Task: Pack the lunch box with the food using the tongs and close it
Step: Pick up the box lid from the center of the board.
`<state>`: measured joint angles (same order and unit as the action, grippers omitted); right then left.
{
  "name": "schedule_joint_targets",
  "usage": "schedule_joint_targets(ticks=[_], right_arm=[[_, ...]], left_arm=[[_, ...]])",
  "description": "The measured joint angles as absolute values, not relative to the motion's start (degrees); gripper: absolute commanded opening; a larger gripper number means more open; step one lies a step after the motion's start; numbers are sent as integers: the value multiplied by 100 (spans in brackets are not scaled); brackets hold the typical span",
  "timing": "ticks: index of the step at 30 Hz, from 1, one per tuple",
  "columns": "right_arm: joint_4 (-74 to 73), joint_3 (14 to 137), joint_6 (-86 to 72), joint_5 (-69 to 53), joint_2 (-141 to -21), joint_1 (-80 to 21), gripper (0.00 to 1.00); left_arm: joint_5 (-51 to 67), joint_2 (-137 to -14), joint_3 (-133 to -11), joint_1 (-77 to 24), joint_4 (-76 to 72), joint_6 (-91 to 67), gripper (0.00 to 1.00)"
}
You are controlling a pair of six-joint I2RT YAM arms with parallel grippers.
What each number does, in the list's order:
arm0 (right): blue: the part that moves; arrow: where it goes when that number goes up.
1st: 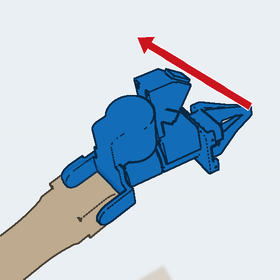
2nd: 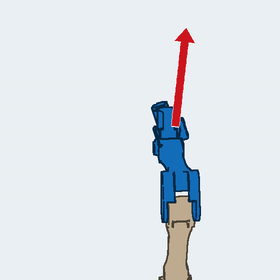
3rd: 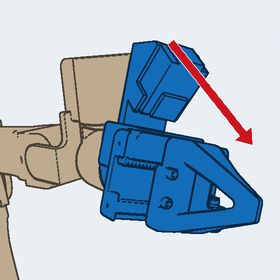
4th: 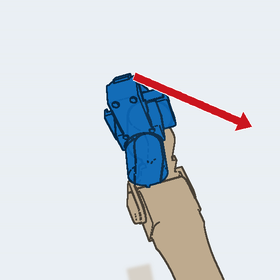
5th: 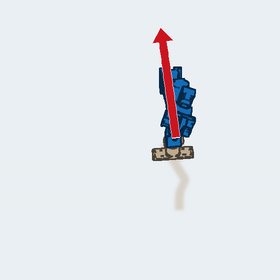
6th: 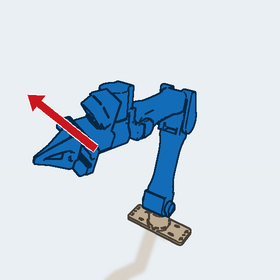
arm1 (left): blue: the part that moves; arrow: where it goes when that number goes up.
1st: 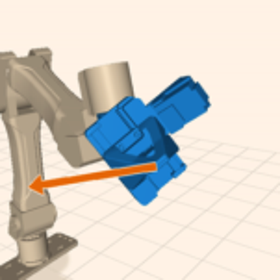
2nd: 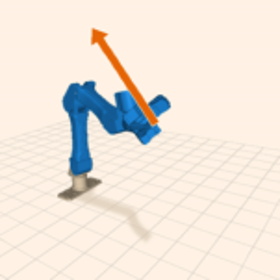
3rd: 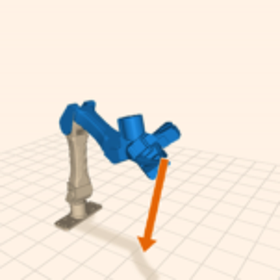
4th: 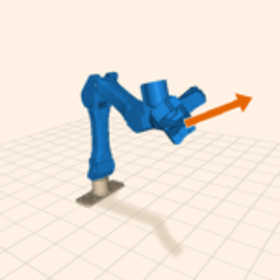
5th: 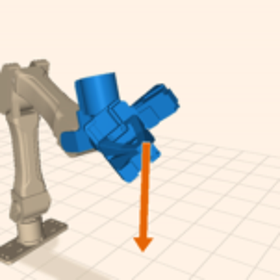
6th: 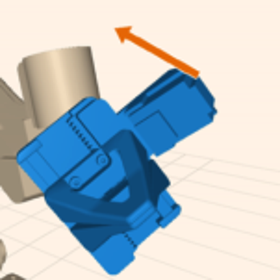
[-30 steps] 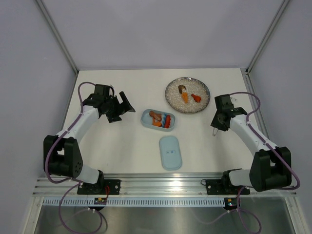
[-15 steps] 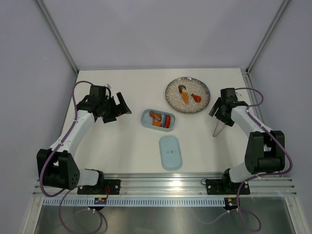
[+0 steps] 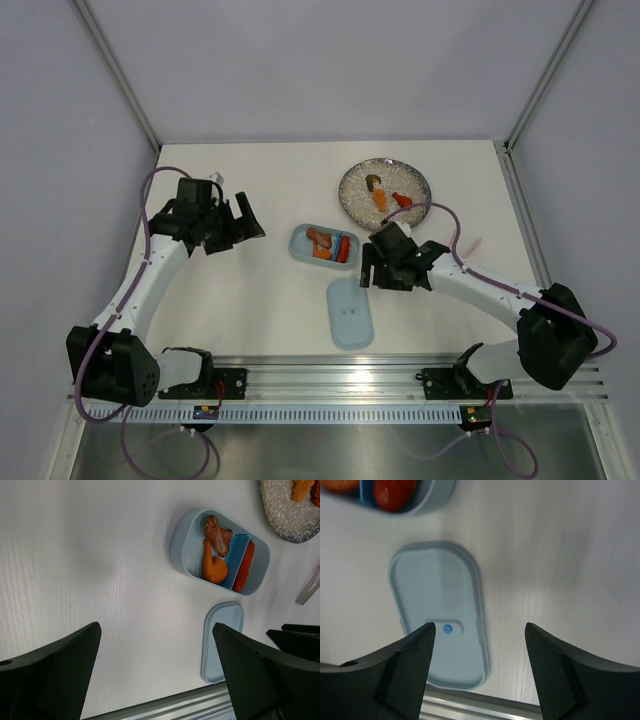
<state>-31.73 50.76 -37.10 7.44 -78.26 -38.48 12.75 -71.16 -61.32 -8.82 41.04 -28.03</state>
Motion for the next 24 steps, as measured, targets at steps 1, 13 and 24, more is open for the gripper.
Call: schedule_joint_targets(ticks=[1,13,24], right_arm=[[-3183,4987,-3815,698,-7852,-4058,80],[-2947,4626,-4436,445,-8506,-4836,46],[-2593,4626,-4466,438,-8838,-4836,12]], left_arm=[[1275,-7118,-6130,-882,4115,-2801,99],[1275,-7120,-6132,-917,4112,-2805,99],[1260,-7137,-6132,-1181,4110,-2849,99]])
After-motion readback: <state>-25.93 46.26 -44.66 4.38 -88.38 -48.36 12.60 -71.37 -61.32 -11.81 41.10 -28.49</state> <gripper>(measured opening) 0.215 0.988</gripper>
